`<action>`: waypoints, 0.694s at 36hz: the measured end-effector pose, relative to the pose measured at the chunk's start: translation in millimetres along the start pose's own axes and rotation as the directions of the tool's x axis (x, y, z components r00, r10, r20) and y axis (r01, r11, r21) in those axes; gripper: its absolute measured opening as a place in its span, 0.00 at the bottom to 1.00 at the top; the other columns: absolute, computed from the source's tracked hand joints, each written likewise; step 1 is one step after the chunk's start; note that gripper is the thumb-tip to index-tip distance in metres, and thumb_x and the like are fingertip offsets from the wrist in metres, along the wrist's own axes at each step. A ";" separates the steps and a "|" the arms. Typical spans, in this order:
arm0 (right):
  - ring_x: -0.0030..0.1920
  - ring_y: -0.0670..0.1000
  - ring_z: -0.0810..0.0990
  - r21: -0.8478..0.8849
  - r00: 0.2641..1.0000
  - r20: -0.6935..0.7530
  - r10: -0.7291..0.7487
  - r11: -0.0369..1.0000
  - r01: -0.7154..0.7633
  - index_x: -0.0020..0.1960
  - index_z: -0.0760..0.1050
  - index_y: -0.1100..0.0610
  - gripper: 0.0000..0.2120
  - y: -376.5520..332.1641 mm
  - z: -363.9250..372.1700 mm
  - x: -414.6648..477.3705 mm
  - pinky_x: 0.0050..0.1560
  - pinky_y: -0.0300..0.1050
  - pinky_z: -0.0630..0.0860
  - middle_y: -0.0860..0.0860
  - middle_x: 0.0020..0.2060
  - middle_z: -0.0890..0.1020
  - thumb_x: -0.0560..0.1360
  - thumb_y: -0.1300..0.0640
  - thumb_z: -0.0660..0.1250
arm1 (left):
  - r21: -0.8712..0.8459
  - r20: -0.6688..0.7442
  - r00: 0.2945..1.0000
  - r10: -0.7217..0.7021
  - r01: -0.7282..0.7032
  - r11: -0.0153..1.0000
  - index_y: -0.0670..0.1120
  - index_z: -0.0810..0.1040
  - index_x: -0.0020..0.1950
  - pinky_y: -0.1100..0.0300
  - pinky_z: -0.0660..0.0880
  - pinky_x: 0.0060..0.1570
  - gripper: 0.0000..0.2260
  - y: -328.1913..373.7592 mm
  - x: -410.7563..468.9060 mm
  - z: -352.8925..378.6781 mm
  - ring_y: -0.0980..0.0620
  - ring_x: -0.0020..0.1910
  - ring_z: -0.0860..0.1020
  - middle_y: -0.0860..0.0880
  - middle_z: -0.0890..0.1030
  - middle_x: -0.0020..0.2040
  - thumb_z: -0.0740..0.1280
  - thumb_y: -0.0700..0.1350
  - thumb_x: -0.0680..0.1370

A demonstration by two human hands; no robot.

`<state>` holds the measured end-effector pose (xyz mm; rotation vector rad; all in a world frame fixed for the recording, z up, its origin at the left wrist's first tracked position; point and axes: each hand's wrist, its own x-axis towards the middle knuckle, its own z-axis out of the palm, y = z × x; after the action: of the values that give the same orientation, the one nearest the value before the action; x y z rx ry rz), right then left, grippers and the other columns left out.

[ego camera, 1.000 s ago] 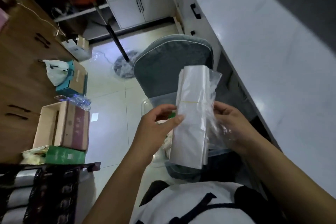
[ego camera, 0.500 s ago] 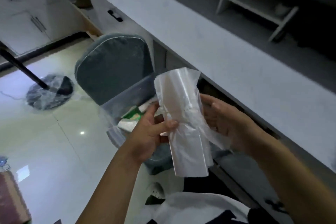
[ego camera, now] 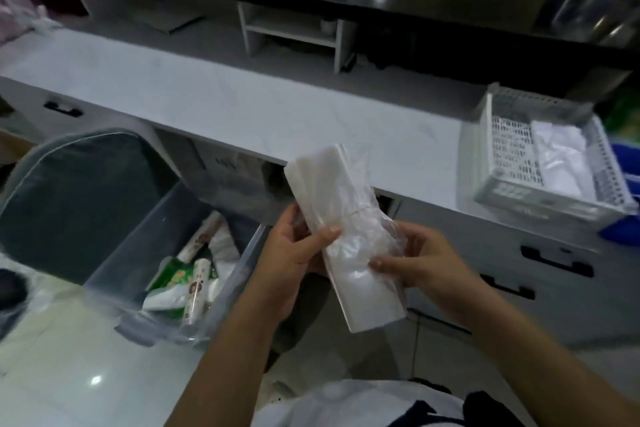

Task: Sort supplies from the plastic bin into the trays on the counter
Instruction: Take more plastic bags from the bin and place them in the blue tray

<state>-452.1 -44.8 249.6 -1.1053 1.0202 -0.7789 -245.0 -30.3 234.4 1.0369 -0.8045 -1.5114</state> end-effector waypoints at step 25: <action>0.45 0.34 0.82 -0.275 0.853 -0.473 -0.222 0.957 0.096 0.45 0.81 0.31 0.21 -1.5 -384.2 -215.4 0.35 0.24 0.74 0.34 0.43 0.85 0.70 0.60 0.75 | 0.222 0.438 0.891 -0.116 0.018 0.975 0.51 0.80 0.62 0.50 0.81 0.54 0.23 -118.7 53.0 413.4 0.43 0.60 0.81 0.45 0.83 0.60 0.77 0.42 0.68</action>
<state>-887.8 18.8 263.2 -1.2381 1.5058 -1.1380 -673.6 -76.6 278.9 0.8810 -1.2898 -1.7860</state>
